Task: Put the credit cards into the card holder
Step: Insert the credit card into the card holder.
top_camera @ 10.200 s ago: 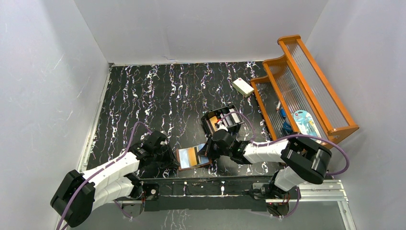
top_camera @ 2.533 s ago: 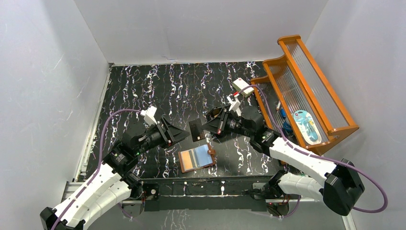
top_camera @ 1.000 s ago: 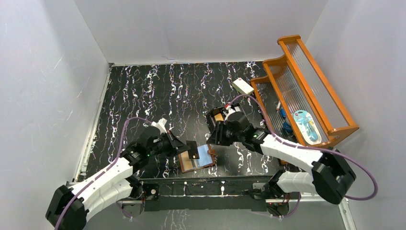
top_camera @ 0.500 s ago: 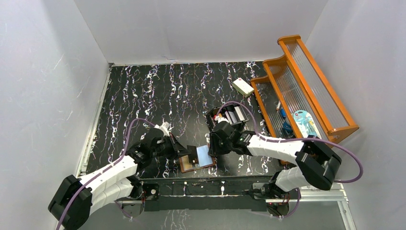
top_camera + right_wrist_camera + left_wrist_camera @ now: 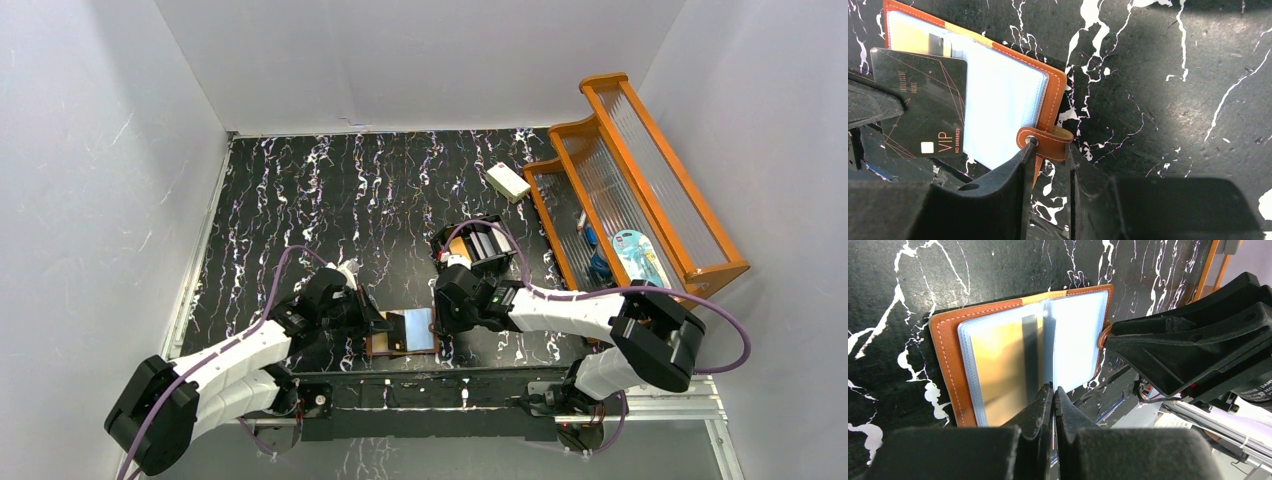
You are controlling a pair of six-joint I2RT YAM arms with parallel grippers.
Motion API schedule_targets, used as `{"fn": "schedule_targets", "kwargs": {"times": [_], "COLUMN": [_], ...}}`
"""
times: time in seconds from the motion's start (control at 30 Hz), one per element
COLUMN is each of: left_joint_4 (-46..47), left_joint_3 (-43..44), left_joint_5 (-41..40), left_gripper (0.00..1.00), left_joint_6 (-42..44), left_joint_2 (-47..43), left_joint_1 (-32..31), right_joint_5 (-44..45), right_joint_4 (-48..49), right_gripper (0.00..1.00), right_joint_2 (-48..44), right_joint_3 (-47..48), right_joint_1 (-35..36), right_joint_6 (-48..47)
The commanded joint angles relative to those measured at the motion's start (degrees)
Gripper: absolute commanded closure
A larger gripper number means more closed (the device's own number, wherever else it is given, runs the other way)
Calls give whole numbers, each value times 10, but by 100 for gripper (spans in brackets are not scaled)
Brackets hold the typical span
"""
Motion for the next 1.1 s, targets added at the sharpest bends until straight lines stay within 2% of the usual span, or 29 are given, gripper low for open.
{"fn": "schedule_targets", "kwargs": {"times": [0.0,0.47,0.7,1.07], "left_joint_4": [-10,-61,-57,-7], "left_joint_3": [11,17,17,11], "left_joint_5": [-7,-58,-64,-27], "left_gripper": [100,100,100,100], "left_joint_6": [20,27,25,37], "left_joint_2": [1,-6,-9,-28], "left_joint_1": [2,4,4,4], "right_joint_5": [17,16,16,15], "right_joint_4": [11,15,16,17], "right_gripper": [64,65,66,66], "right_joint_2": [5,12,12,15], "right_joint_3": [6,4,5,5], "right_joint_1": [6,8,8,7], "right_joint_6": [10,9,7,5]}}
